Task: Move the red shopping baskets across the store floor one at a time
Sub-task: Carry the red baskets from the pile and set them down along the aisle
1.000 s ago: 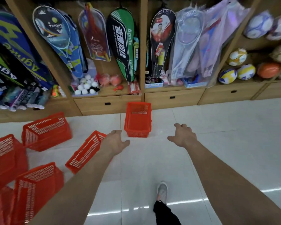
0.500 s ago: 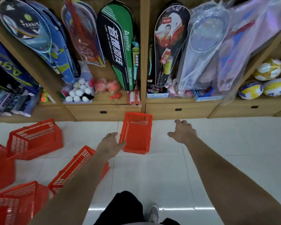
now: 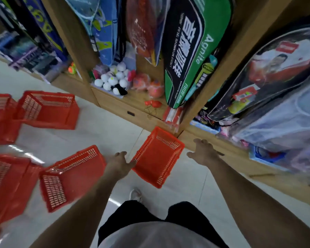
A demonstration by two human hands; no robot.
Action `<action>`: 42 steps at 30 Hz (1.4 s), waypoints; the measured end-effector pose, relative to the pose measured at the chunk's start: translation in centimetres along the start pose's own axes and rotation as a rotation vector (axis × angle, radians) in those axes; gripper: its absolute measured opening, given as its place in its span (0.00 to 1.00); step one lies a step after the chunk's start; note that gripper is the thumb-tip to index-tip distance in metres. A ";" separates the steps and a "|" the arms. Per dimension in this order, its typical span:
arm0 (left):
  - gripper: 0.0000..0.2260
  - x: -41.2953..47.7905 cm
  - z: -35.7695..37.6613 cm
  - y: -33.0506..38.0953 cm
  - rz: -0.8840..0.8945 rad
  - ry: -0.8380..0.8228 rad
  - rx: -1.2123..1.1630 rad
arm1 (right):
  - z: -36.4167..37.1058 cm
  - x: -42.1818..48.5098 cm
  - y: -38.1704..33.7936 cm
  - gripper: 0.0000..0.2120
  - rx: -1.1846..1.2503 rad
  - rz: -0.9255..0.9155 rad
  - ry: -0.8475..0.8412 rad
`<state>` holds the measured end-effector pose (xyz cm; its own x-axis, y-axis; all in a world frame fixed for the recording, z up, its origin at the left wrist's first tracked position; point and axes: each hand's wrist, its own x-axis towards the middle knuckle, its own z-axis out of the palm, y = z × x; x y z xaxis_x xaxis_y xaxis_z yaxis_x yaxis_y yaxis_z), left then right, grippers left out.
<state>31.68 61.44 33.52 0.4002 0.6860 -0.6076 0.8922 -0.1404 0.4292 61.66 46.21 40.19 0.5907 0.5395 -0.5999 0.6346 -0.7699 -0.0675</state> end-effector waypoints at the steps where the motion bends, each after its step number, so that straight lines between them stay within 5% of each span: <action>1: 0.35 0.3 0.4 -0.1 -0.031 0.007 -0.040 | -0.7 1.6 -0.5 0.38 -0.002 -0.035 -0.015; 9: 0.32 0.5 7.7 1.3 -0.464 0.148 -0.349 | -1.3 15.8 -1.6 0.23 0.017 -0.302 -0.220; 18: 0.32 5.3 23.5 6.2 -0.828 0.310 -0.632 | 7.0 33.4 4.0 0.26 -0.048 -0.461 -0.278; 34: 0.45 27.2 52.4 -5.6 -0.883 0.445 -0.684 | 33.1 59.0 10.9 0.40 -0.015 -0.494 -0.037; 39: 0.36 29.9 56.5 -7.7 -0.805 0.622 -0.786 | 37.2 60.6 12.3 0.42 0.170 -0.484 0.014; 42: 0.31 29.3 57.1 -9.9 -0.928 0.733 -0.779 | 39.6 59.3 13.0 0.39 0.158 -0.518 -0.041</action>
<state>46.47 42.18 -26.65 -0.6715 0.5537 -0.4924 0.3286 0.8181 0.4719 85.21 54.64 -27.83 0.1982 0.8508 -0.4867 0.7529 -0.4500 -0.4802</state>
